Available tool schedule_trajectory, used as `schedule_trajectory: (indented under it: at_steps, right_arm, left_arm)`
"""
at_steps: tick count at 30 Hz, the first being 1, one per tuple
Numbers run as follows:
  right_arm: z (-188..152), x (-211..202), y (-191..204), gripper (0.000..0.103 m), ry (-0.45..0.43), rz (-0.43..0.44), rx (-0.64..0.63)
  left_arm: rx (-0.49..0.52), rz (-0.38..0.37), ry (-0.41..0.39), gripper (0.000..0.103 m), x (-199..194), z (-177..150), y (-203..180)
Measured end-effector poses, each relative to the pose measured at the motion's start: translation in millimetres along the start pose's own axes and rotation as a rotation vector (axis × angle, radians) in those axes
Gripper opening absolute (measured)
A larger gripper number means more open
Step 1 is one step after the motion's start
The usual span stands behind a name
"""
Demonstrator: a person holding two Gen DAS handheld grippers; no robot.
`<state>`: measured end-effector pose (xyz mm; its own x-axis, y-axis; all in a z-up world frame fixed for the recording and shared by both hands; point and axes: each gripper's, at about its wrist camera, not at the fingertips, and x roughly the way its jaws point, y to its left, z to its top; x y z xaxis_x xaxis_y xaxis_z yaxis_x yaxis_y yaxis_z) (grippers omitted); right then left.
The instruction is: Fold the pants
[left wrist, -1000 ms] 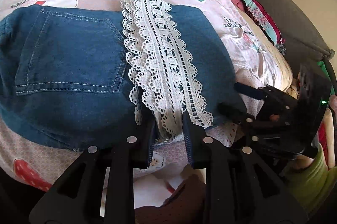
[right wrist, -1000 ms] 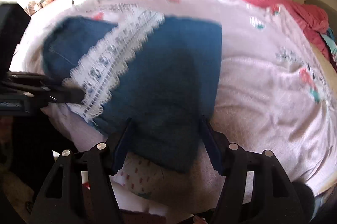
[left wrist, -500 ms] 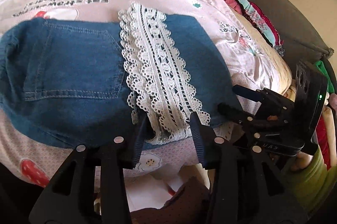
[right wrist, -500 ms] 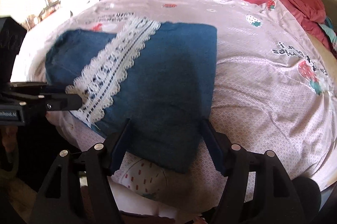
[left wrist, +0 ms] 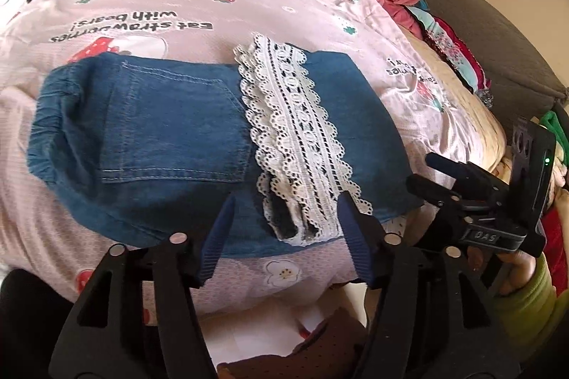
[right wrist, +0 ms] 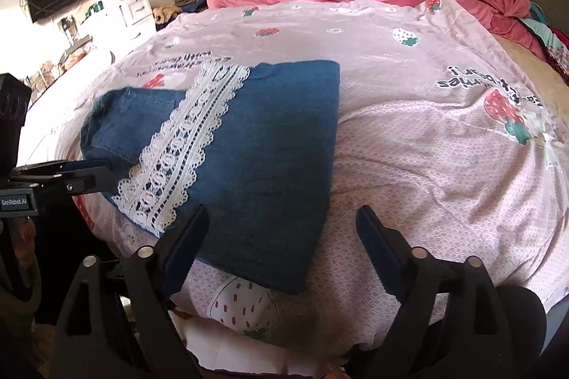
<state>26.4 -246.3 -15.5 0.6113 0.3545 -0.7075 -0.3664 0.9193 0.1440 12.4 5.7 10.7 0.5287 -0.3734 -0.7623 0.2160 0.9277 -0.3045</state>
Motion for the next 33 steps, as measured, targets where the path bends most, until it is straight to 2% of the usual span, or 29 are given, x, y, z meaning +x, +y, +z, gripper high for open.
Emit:
schedule_trajectory:
  at_steps: [3,5,14,21,25,29,33]
  right_arm:
    - [2.1,-4.0,-4.4,0.089,-0.018,-0.003,0.025]
    - [2.8,-6.3,-6.1,0.097,-0.03,-0.006,0.037]
    - [9.1,-13.3,-5.4,0.098,-0.06,-0.026,0.04]
    - [22.6,-11.6,7.3,0.098,-0.048,-0.017,0.008]
    - [41.7,-6.8,23.8,0.098,-0.041,0.025,-0.027]
    - [76.2,3.3,59.4,0.098,-0.043,0.107,-0.118]
    - [108.2,23.3,101.8,0.098,-0.008,0.196,-0.24]
  left_arm:
    - [0.001,0.013,-0.012,0.064,-4.4,0.8,0.7]
    - [0.006,0.026,-0.02,0.068,-6.7,1.4,0.2]
    - [-0.015,0.045,-0.051,0.082,-16.9,3.6,8.7]
    - [-0.049,0.079,-0.096,0.088,-33.2,4.9,29.4]
    - [-0.082,0.116,-0.139,0.089,-47.5,4.2,48.9]
    - [-0.16,0.165,-0.154,0.089,-56.4,0.5,79.9]
    - [-0.249,0.15,-0.148,0.089,-56.9,-8.0,108.6]
